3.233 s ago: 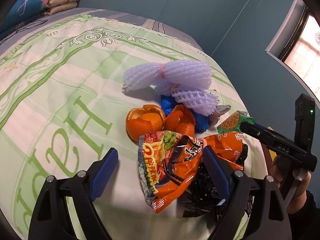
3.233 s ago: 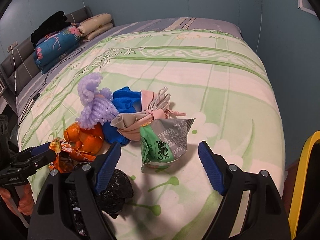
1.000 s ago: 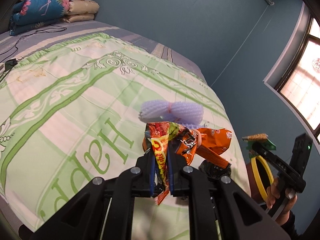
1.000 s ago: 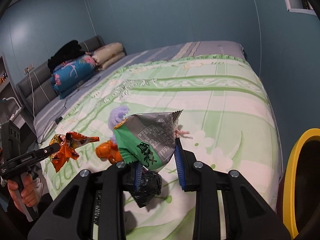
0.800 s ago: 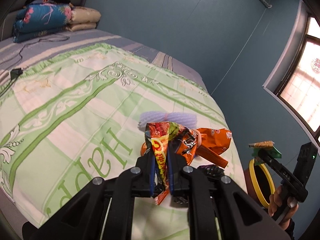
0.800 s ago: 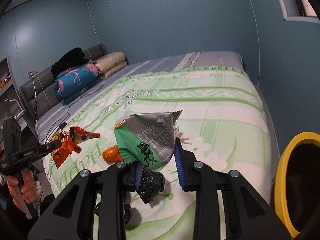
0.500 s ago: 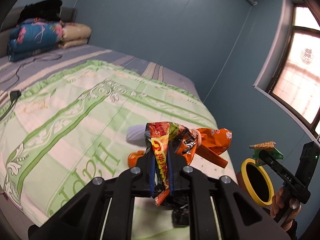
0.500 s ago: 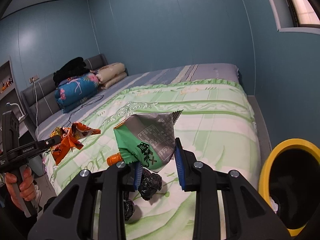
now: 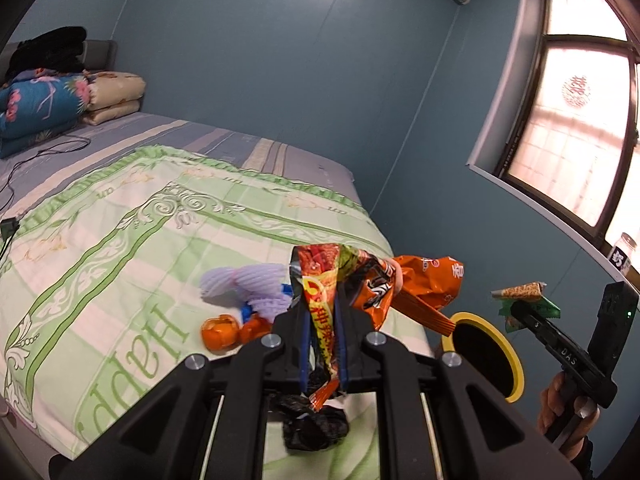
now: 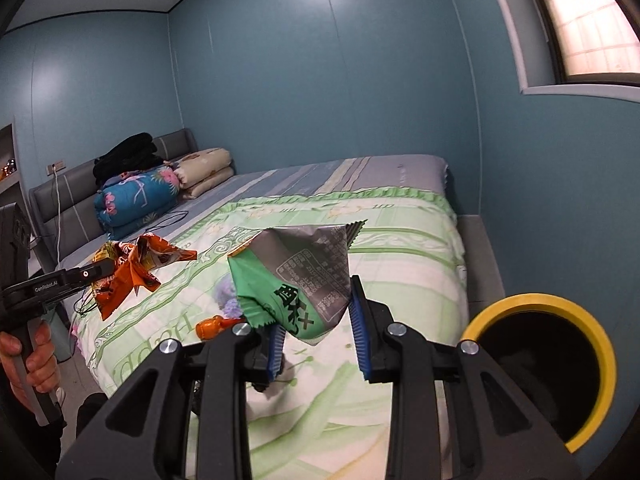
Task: Collect trash
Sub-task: 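Carry the held wrapper and green packet over the bin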
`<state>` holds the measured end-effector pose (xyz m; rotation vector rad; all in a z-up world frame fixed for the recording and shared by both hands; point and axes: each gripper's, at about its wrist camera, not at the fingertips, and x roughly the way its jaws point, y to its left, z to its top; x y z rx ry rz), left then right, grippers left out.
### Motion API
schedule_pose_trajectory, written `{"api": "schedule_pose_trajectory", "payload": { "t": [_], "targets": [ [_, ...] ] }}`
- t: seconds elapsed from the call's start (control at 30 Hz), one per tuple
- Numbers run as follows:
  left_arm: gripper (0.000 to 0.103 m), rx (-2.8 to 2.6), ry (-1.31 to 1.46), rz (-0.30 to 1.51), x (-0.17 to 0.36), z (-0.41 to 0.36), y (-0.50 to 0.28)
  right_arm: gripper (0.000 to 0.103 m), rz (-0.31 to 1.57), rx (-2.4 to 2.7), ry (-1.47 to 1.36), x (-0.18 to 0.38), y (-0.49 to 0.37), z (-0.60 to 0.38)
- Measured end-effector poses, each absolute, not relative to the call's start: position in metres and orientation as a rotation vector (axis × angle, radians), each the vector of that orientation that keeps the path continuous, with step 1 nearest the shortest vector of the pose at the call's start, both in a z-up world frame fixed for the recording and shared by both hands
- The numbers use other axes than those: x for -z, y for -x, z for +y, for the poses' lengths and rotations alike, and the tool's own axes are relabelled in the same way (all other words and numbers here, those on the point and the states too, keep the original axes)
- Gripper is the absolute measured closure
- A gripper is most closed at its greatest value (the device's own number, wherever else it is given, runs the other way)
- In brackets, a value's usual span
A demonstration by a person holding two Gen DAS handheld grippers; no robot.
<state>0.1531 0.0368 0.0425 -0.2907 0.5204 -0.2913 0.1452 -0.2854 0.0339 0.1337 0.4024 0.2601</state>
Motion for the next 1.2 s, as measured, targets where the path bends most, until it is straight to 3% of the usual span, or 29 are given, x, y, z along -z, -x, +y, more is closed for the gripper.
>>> {"api": "schedule_pose_trajectory", "payload": {
  "t": [1.2],
  "targets": [
    [0.094, 0.597, 0.06, 0.503, -0.043, -0.148, -0.192, 0.075, 0.377, 0.061, -0.187, -0.014, -0.121, -0.404]
  ]
}}
